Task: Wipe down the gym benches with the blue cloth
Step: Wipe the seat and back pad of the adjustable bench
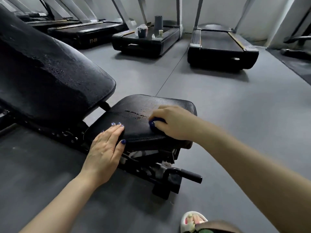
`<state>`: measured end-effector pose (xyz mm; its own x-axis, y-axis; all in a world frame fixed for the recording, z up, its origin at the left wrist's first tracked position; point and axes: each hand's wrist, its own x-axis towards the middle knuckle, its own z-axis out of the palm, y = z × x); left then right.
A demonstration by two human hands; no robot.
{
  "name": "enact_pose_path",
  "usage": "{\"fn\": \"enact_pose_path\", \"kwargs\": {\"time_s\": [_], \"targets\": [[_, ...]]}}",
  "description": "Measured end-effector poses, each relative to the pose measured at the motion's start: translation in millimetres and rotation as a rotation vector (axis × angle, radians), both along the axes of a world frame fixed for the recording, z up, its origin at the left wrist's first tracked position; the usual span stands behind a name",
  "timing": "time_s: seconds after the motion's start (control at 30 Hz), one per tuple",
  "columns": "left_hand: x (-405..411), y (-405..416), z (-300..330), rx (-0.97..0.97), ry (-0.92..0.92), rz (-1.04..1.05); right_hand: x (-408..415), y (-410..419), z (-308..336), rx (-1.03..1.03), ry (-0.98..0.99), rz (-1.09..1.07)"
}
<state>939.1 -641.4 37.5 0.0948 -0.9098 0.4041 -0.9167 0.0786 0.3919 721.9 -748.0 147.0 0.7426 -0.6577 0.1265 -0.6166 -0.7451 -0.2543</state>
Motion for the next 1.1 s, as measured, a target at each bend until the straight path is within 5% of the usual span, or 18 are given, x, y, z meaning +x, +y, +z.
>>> {"fn": "enact_pose_path", "kwargs": {"time_s": [0.27,0.43,0.6,0.8,0.97,1.1], "targets": [[-45,-22,50,0.009,0.040,-0.119,-87,49,-62,-0.218,-0.866,-0.211],[-102,-66,77,0.078,0.179,-0.136,-67,66,-104,-0.256,-1.162,-0.291],[-122,-80,78,0.128,0.271,-0.061,-39,65,-126,-0.216,-1.280,-0.250],[-127,-79,66,0.119,0.125,-0.022,-43,34,-126,-0.209,-1.365,-0.204],[-130,-75,67,0.131,0.125,-0.006,-56,-26,-110,0.067,-1.507,-0.401],[-131,-75,69,0.133,0.132,-0.008,-54,9,-117,0.012,-1.458,-0.307]]}}
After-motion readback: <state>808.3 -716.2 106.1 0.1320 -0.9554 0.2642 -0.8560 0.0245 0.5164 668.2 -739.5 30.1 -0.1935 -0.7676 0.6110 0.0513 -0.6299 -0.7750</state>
